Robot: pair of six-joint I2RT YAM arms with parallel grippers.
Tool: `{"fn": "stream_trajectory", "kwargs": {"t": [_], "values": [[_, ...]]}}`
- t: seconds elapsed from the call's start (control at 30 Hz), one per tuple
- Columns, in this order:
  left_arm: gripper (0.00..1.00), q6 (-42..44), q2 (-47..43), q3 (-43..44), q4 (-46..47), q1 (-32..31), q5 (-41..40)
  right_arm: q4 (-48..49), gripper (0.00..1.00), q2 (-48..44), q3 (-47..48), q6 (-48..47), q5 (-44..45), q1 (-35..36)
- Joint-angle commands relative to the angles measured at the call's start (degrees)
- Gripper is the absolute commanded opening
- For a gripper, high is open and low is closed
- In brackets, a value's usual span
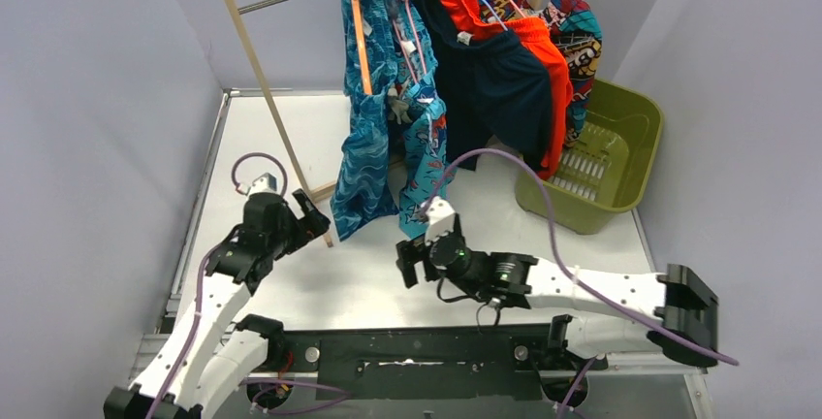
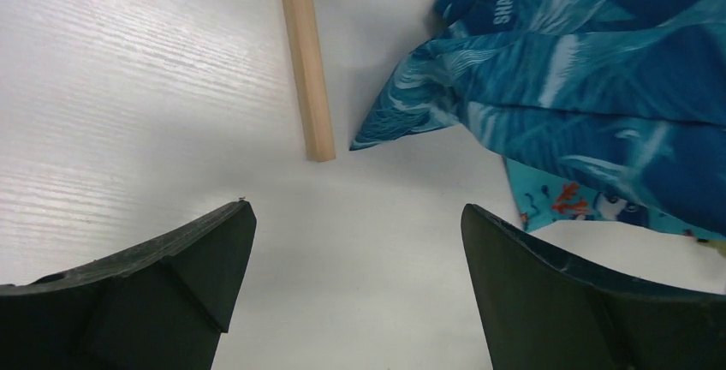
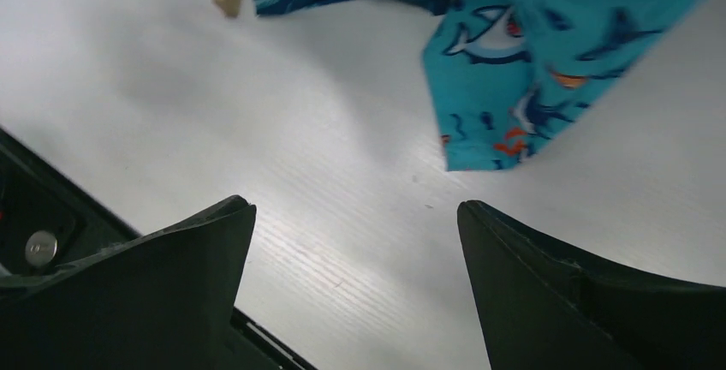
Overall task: Remove the shorts from the hanger
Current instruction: Adjust the clothes rod at the center of the board.
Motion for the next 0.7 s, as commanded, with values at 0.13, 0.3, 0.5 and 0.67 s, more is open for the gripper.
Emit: {"fn": "stream_trajectory", "kwargs": {"t": [0.13,0.3,0.5,0.67], "values": [[0.93,-3.3,17.55,2.83,5.09,-15.96,-26.3,-9.88,0.95,-13.59,-0.49,3.78,15.75,-3.63],[0.93,-6.19,29.13,4.65,6.2,-17.08,-27.94,-13.03,0.96,-16.56,-0.12,5.09,17.71,-4.44],[0.93,-3.0,33.12,4.73,13.21,-12.15,-26.42,-15.44,0.96,-19.15,-1.77,6.4,18.83,-5.06],[0.92,0.61,38.16,7.72,18.07,-2.17,-23.45,-18.59,0.97,-21.73,-2.37,6.76,19.89,-5.58]]}}
